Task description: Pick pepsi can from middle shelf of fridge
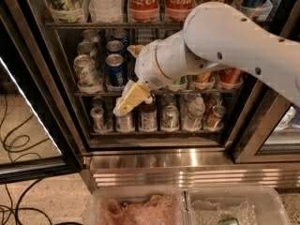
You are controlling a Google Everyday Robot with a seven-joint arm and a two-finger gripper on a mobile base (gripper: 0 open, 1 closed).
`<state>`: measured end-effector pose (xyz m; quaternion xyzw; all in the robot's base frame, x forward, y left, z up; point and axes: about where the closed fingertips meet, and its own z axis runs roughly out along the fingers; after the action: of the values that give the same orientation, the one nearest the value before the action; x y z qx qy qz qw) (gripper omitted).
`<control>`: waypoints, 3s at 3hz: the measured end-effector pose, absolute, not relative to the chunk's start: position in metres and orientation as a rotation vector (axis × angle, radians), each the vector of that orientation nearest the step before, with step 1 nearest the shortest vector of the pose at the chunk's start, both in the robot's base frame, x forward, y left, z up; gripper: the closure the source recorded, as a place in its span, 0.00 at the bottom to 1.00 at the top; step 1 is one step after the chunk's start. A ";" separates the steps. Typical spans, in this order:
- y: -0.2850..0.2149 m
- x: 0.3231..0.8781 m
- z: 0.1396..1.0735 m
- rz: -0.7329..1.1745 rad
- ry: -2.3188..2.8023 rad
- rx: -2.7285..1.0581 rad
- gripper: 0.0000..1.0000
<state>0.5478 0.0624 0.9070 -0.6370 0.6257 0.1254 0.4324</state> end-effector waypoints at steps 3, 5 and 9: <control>0.062 0.565 0.908 0.289 1.597 -1.541 0.00; 0.060 0.598 0.895 0.266 1.623 -1.517 0.00; 0.097 0.645 0.870 0.210 1.670 -1.413 0.00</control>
Offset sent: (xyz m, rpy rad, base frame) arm 0.0053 -0.0014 -0.0003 0.0033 0.0213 -0.0415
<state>0.6453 0.0975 0.8698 -0.5726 0.6768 0.0851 0.4548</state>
